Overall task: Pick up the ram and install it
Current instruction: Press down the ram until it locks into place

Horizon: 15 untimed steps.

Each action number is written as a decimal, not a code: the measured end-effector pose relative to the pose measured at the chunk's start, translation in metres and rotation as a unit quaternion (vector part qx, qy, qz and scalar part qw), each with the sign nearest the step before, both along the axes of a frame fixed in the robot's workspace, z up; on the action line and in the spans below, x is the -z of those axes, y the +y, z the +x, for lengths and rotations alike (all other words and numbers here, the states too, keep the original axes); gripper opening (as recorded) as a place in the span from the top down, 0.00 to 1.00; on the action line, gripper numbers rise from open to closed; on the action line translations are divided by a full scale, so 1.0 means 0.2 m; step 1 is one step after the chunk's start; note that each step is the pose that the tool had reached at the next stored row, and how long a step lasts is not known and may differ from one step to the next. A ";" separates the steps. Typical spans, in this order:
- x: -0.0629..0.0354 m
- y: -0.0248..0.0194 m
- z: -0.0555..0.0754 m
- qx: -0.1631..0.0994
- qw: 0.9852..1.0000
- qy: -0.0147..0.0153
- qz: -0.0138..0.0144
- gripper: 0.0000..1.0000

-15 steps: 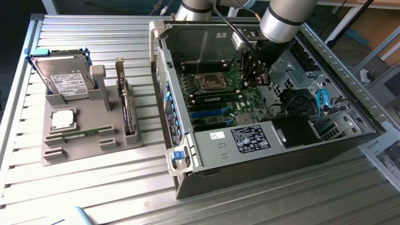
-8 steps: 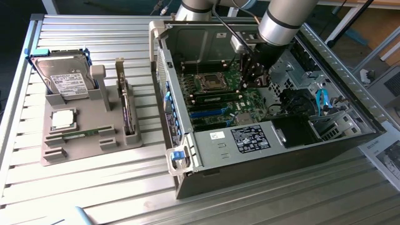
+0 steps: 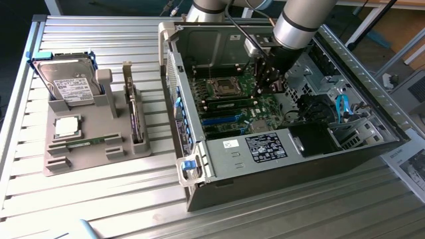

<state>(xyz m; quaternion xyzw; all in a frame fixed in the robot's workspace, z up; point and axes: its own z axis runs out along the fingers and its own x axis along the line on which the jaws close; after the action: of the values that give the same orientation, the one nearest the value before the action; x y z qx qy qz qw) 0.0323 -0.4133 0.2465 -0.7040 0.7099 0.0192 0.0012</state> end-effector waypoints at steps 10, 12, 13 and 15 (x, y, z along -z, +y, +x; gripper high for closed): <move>0.038 0.011 -0.01 0.000 1.000 0.000 0.000 0.90; 0.042 0.012 -0.01 0.000 1.000 0.000 0.000 0.90; 0.042 0.011 -0.01 0.000 1.000 0.000 0.000 0.90; 0.045 0.012 -0.01 0.000 1.000 0.000 0.000 0.90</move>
<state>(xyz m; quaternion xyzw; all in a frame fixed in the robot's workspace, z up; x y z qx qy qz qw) 0.0307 -0.4110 0.2375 -0.7040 0.7099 0.0193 0.0013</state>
